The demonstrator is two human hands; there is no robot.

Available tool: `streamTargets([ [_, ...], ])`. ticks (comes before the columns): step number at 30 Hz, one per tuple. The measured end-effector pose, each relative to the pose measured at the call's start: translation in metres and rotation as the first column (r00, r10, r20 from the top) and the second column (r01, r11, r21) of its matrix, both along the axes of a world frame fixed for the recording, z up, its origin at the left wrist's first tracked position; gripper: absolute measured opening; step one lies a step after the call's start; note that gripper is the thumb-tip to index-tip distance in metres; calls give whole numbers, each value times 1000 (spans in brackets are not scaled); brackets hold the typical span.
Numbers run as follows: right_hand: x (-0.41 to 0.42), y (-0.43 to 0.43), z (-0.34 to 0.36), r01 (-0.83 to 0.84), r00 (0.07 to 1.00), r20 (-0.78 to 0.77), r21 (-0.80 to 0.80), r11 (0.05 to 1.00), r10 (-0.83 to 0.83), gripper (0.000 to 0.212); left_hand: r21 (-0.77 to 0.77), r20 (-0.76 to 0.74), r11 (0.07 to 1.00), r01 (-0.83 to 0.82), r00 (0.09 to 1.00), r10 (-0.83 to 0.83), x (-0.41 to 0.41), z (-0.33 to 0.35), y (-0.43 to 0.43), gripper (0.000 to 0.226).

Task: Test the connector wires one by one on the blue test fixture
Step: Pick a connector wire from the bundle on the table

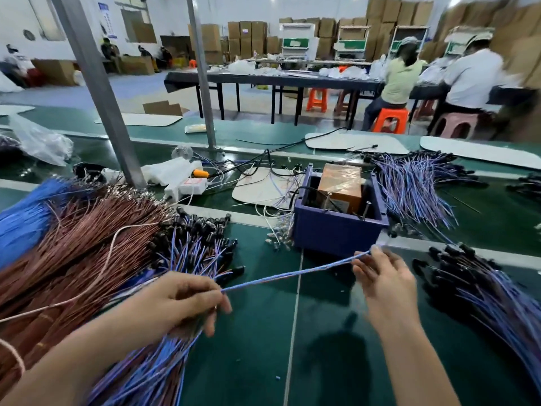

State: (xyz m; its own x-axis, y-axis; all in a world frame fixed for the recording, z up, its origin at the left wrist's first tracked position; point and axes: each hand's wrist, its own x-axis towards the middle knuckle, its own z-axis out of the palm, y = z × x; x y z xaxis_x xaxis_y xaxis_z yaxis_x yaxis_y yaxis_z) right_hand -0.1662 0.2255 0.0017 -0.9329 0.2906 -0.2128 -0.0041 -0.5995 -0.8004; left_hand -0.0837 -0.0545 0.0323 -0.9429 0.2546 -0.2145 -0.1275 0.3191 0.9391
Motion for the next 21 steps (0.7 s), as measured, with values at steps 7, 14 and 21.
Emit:
streamTargets([
  [7,29,23,-37,3,988,150,137,991,-24,17,365,-94,918,-155,975,202,-34,22,36,16],
  [14,41,31,-53,45,977,201,143,989,-73,17,24,-174,952,-305,937,304,-63,-31,96,15],
  [21,50,25,-45,66,987,151,-86,994,-53,21,255,339,967,-3,937,-87,-35,-62,151,26],
])
